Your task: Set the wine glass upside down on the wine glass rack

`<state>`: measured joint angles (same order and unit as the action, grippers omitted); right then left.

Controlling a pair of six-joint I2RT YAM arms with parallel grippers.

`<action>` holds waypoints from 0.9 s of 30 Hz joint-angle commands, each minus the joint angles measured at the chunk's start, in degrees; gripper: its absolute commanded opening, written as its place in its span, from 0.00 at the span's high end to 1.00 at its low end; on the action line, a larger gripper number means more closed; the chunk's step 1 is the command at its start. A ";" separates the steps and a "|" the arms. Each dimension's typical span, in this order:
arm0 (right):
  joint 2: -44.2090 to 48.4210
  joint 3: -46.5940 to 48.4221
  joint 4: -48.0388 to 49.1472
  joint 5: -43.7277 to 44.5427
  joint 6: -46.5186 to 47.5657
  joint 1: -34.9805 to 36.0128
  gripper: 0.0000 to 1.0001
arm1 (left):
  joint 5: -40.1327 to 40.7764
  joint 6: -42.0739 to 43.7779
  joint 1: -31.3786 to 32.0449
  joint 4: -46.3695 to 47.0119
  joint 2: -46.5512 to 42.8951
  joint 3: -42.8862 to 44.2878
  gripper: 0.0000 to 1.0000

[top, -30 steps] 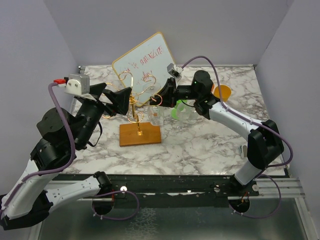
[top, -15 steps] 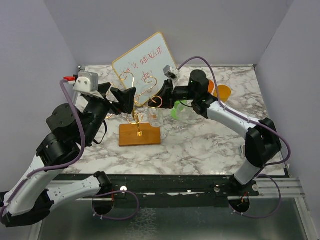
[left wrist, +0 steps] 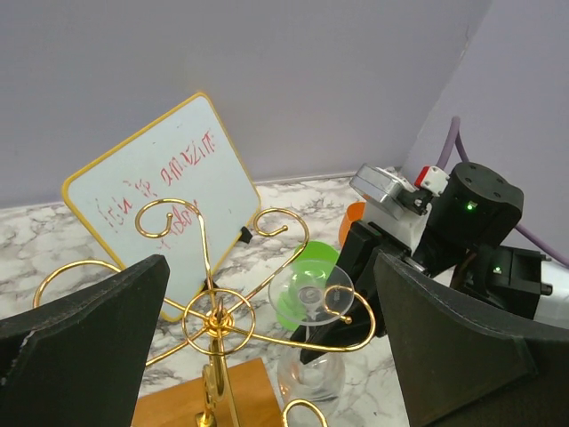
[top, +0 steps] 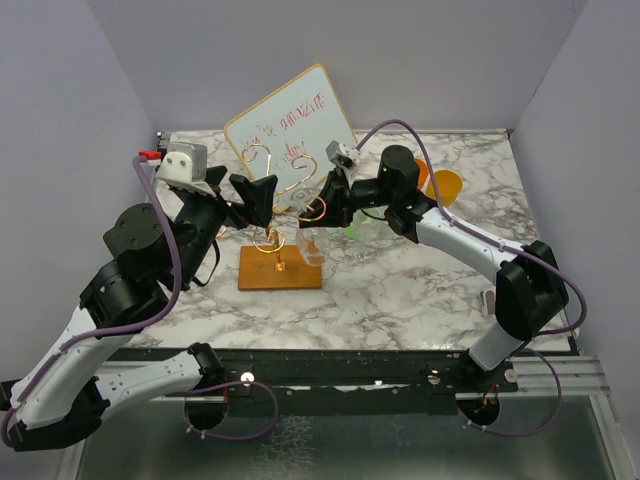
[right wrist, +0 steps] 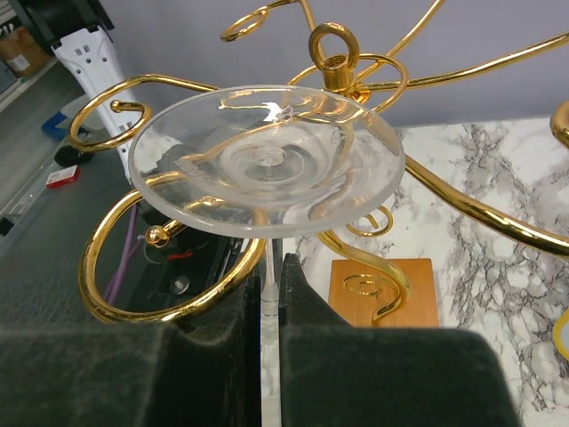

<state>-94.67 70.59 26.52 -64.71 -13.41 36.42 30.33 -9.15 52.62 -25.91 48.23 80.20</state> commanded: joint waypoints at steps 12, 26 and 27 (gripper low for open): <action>4.41 -2.07 -1.17 -1.87 4.00 0.40 0.99 | 0.35 0.38 0.20 -0.01 0.89 -0.40 0.01; -0.59 2.10 1.28 -4.96 2.07 0.75 0.99 | 0.69 0.27 0.20 -0.02 0.65 -0.84 0.01; -0.24 1.67 1.52 -5.27 2.07 0.88 0.99 | 0.77 0.34 0.20 -0.02 0.62 -0.87 0.01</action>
<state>-95.02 71.00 25.52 -66.65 -10.59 36.58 30.33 -9.15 52.62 -25.91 49.15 80.09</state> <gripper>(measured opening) 0.077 0.988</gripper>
